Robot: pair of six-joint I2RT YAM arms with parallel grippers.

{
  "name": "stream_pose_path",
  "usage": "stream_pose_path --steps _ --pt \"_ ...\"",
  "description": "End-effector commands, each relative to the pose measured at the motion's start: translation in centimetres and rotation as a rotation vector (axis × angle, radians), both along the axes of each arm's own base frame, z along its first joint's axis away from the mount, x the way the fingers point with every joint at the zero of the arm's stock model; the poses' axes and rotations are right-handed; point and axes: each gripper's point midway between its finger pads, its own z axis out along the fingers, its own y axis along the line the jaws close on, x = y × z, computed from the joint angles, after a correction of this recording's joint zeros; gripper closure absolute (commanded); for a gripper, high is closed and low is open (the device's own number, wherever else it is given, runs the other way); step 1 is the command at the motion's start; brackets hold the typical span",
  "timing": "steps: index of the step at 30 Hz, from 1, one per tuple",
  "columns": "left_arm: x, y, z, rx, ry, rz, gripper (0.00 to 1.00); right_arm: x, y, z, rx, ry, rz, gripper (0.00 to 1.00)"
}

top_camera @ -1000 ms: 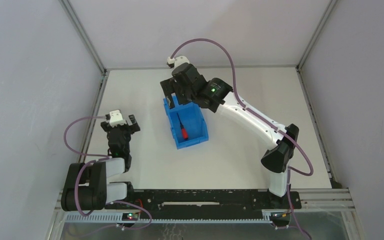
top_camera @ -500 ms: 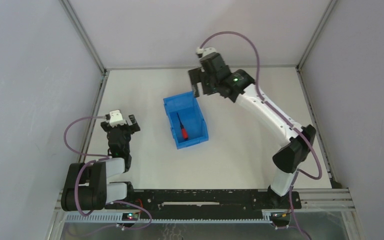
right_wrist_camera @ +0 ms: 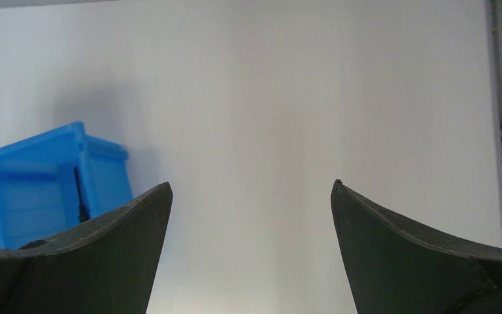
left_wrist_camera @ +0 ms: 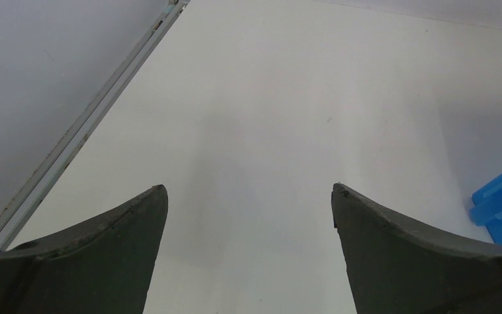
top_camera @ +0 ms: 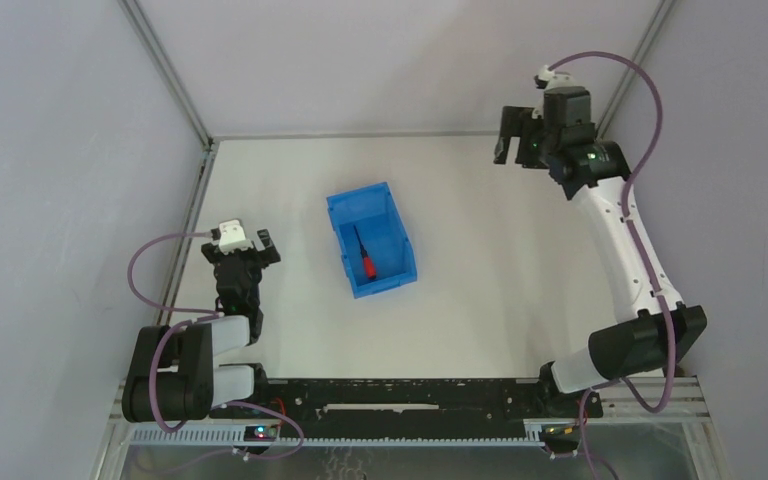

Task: Put the screwdriver in the bin
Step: Reset both arms

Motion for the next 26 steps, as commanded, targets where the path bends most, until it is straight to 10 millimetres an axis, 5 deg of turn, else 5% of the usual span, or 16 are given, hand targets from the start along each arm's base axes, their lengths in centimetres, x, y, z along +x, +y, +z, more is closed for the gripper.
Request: stream_pose_path --steps 1,10,26 --pt "1.0 0.5 2.5 0.022 -0.071 0.016 0.0 0.0 -2.6 1.4 0.007 -0.055 -0.013 0.0" --pt "1.0 0.5 2.5 0.022 -0.071 0.016 0.0 0.0 -7.4 1.5 -0.035 -0.068 -0.098 0.0" --pt "1.0 0.5 2.5 0.022 -0.071 0.015 0.0 -0.2 -7.0 1.6 -0.046 -0.07 -0.086 0.0"
